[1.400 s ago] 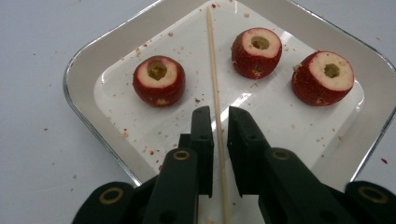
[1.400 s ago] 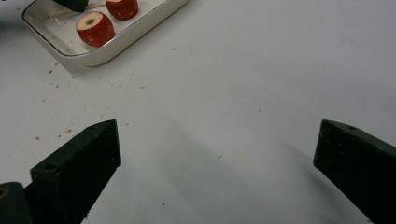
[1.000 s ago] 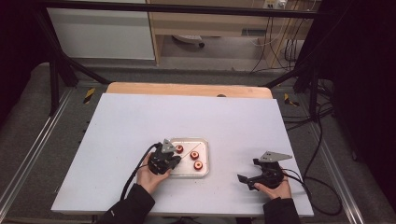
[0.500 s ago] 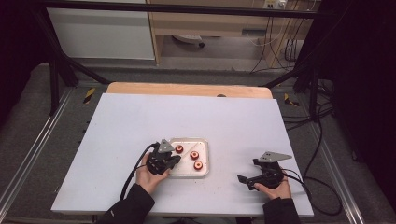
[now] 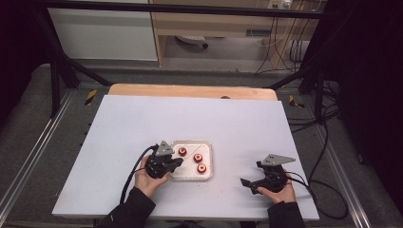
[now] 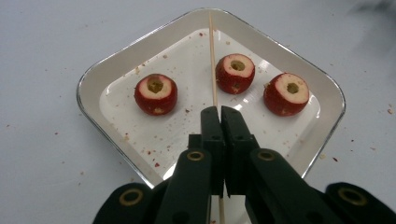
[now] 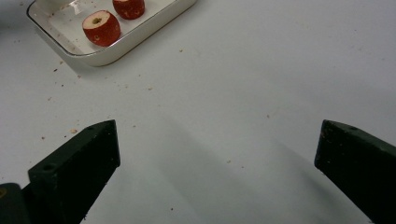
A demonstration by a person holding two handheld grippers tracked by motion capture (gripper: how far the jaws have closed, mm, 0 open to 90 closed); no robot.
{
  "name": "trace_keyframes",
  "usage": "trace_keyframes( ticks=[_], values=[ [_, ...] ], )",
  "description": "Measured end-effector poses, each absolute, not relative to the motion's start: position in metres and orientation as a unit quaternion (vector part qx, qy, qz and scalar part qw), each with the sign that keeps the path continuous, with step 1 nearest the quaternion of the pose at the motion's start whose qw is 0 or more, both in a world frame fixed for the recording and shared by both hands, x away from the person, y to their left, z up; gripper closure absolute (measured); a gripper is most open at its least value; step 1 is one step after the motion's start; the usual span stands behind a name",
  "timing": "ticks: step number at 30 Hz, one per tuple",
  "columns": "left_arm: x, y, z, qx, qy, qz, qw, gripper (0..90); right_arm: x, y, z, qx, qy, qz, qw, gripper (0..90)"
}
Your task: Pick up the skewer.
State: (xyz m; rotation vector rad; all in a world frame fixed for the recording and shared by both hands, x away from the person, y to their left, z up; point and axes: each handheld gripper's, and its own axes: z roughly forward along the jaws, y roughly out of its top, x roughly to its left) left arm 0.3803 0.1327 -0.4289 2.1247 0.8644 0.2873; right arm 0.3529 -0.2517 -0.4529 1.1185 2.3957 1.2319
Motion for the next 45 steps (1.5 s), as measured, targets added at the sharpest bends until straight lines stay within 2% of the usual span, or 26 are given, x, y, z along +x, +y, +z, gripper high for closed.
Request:
trace_keyframes(
  ticks=[11,26,36,45],
  values=[
    [0.372,0.129,-0.424,0.855,0.311,0.107,0.401,88.4,0.350,-0.234,-0.445,0.357,0.833,0.401,0.133,0.6],
    [0.360,0.119,-0.411,0.876,0.266,0.101,0.390,88.4,0.344,-0.193,-0.430,0.275,0.877,0.342,0.194,2.9],
    [0.357,0.108,-0.408,0.893,0.239,0.095,0.369,88.4,0.342,-0.161,-0.423,0.180,0.904,0.303,0.244,9.3],
    [0.354,0.089,-0.404,0.906,0.212,0.087,0.357,88.4,0.338,-0.145,-0.416,0.104,0.915,0.280,0.271,20.9]
  ],
)
